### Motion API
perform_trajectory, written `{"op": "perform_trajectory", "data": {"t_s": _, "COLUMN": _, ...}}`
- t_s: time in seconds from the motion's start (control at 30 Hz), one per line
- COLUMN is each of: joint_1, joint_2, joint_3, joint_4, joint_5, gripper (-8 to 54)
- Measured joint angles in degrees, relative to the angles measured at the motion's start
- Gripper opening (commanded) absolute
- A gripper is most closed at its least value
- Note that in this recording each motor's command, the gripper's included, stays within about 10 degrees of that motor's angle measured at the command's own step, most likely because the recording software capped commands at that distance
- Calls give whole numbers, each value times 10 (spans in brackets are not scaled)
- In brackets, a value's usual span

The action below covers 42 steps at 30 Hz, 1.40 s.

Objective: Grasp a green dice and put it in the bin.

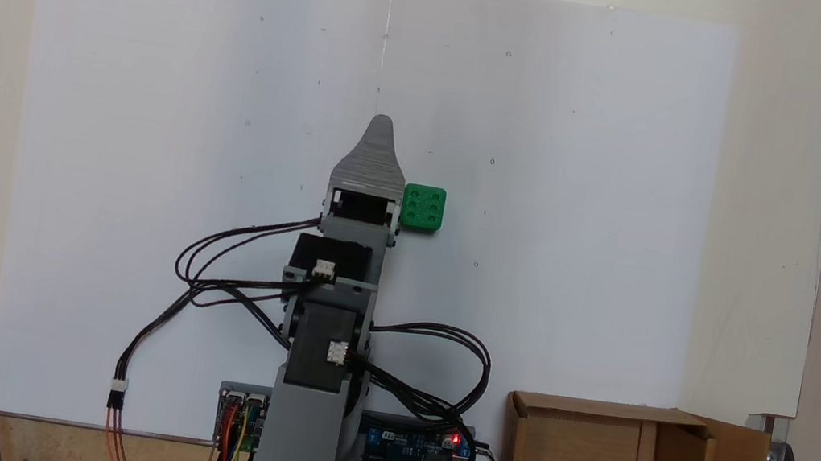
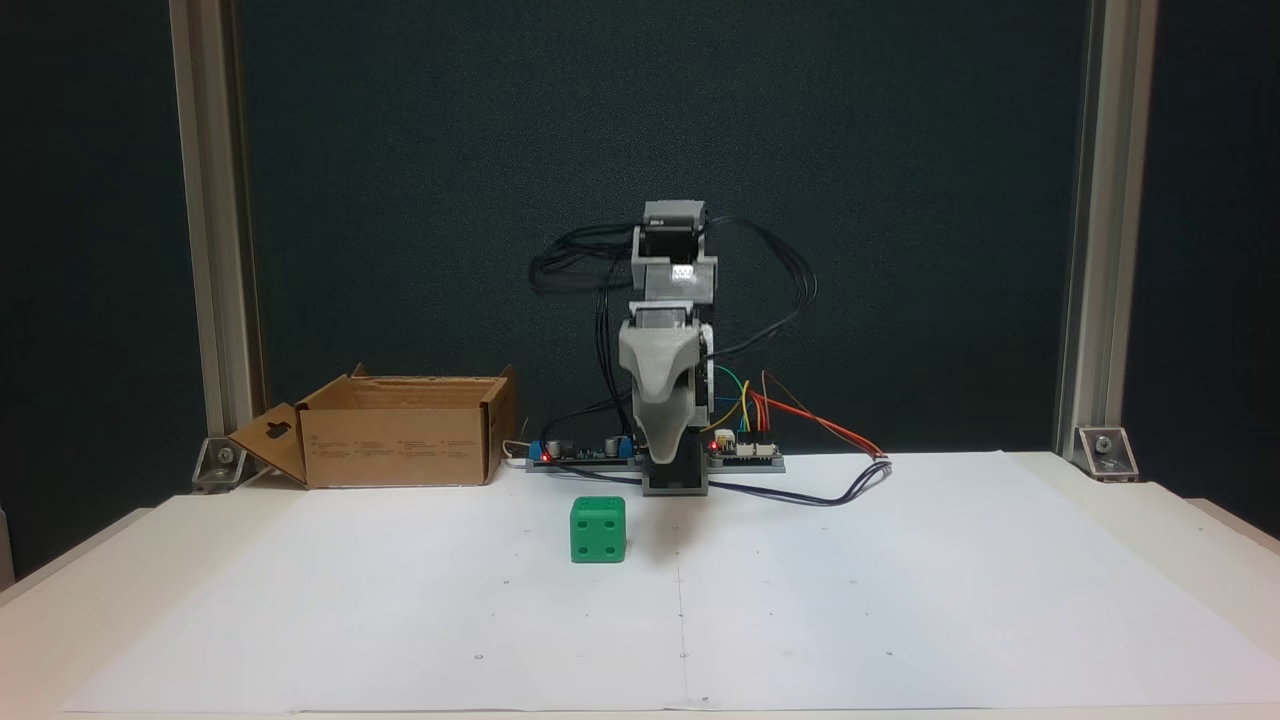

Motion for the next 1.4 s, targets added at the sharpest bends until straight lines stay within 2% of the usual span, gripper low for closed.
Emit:
{"op": "perform_trajectory", "data": {"t_s": 0.13, "joint_1": 46, "joint_2": 0, "joint_3": -88, "joint_4": 156, "joint_5": 6, "gripper": 442}}
{"op": "perform_trajectory", "data": {"t_s": 0.33, "joint_1": 105, "joint_2": 0, "joint_3": -94, "joint_4": 362, "joint_5": 4, "gripper": 465}}
{"op": "perform_trajectory", "data": {"t_s": 0.53, "joint_1": 142, "joint_2": -6, "joint_3": -168, "joint_4": 477, "joint_5": -63, "gripper": 472}}
{"op": "perform_trajectory", "data": {"t_s": 0.9, "joint_1": 185, "joint_2": -94, "joint_3": -273, "joint_4": 503, "joint_5": -156, "gripper": 472}}
{"op": "perform_trajectory", "data": {"t_s": 1.4, "joint_1": 159, "joint_2": -225, "joint_3": -330, "joint_4": 502, "joint_5": -163, "gripper": 473}}
